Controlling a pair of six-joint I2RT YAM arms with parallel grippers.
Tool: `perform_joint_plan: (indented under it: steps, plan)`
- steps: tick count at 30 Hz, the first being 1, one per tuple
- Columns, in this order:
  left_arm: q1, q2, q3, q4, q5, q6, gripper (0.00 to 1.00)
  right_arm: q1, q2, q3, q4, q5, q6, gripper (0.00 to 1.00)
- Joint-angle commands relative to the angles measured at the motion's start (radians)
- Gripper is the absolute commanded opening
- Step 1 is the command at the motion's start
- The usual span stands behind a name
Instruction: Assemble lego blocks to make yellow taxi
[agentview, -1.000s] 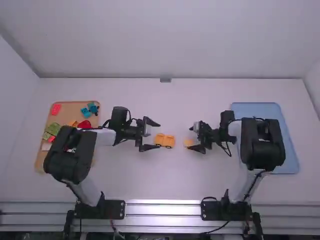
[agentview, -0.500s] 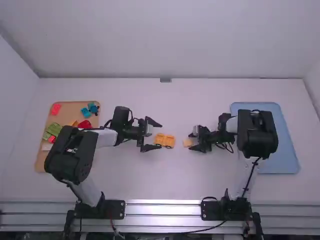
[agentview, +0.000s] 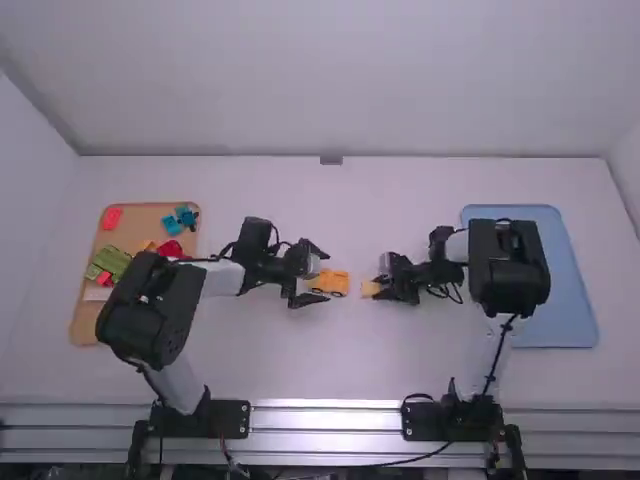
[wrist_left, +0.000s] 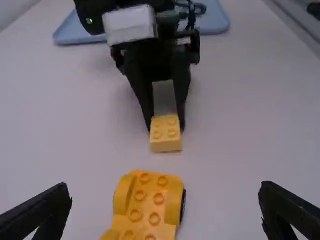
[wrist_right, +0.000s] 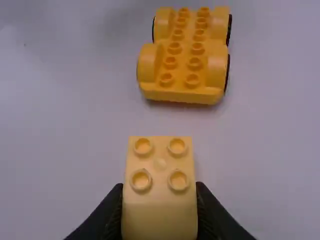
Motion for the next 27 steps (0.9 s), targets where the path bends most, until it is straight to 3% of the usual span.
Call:
perform_joint_plan:
  steps: [1, 5, 11, 16, 19, 21, 27]
  plan:
    - [-0.029, 0.042, 0.001, 0.006, -0.136, 0.027, 1.0, -0.003, -0.008, 0.06, -0.105, -0.048, -0.067, 0.18]
    - [-0.01, 0.069, 0.005, 0.017, -0.171, 0.028, 0.99, -0.003, -0.044, 0.142, -0.38, -0.081, -0.253, 0.15]
    - [0.011, 0.134, 0.053, 0.015, -0.164, 0.048, 1.0, 0.004, -0.117, 0.158, -0.476, -0.126, -0.326, 0.14]
    - [0.005, 0.224, 0.138, -0.012, -0.121, 0.047, 0.97, 0.015, -0.189, 0.157, -0.465, -0.136, -0.237, 0.13]
    - [0.002, 0.243, 0.163, -0.074, -0.121, 0.094, 0.87, 0.03, -0.22, 0.142, -0.441, -0.137, -0.205, 0.12]
    - [0.006, 0.246, 0.165, -0.143, -0.121, 0.183, 0.79, 0.042, -0.251, 0.106, -0.357, -0.14, -0.125, 0.12]
    - [-0.002, 0.246, 0.126, -0.14, -0.116, 0.219, 0.77, 0.057, -0.357, -0.027, -0.055, -0.122, 0.174, 0.12]
